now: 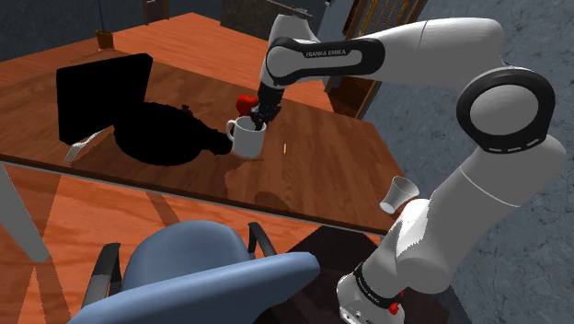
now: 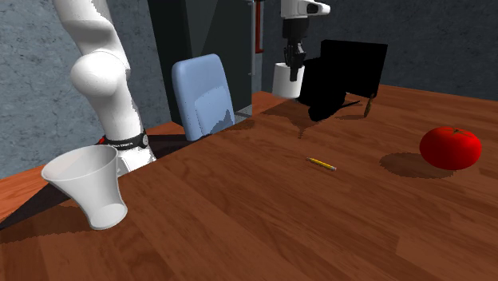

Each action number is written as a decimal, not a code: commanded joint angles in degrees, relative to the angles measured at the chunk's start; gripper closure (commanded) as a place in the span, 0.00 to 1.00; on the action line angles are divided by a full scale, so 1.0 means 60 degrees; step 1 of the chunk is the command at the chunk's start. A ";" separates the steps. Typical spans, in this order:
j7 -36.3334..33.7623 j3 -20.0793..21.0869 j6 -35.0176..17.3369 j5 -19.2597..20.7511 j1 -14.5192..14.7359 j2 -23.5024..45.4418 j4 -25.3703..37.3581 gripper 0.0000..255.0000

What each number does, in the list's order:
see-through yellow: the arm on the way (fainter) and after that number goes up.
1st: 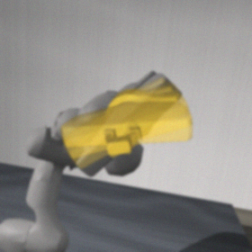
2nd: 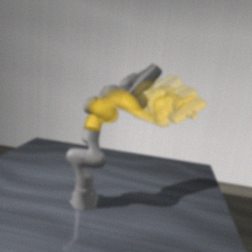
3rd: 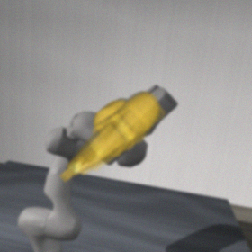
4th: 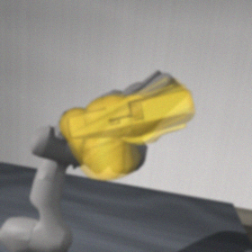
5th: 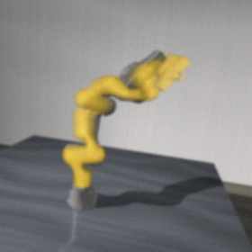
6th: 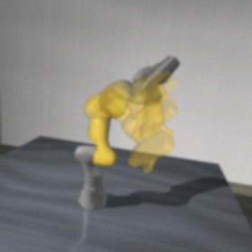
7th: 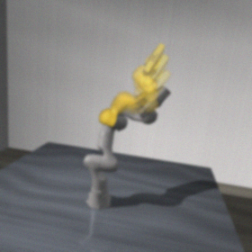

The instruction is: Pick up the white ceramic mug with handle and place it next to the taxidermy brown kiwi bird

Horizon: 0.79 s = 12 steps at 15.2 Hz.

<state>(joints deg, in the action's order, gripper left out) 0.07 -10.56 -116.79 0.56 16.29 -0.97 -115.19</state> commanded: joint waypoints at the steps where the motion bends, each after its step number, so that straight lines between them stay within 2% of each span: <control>1: 0.0022 -0.0010 -0.0262 -0.0012 -0.0009 0.0055 -0.0198 1.00; 12: 0.0099 -0.0020 -0.1625 -0.0126 -0.0024 0.0581 -0.1044 1.00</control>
<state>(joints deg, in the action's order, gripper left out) 0.61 -10.68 -125.77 -0.13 16.16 2.22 -121.03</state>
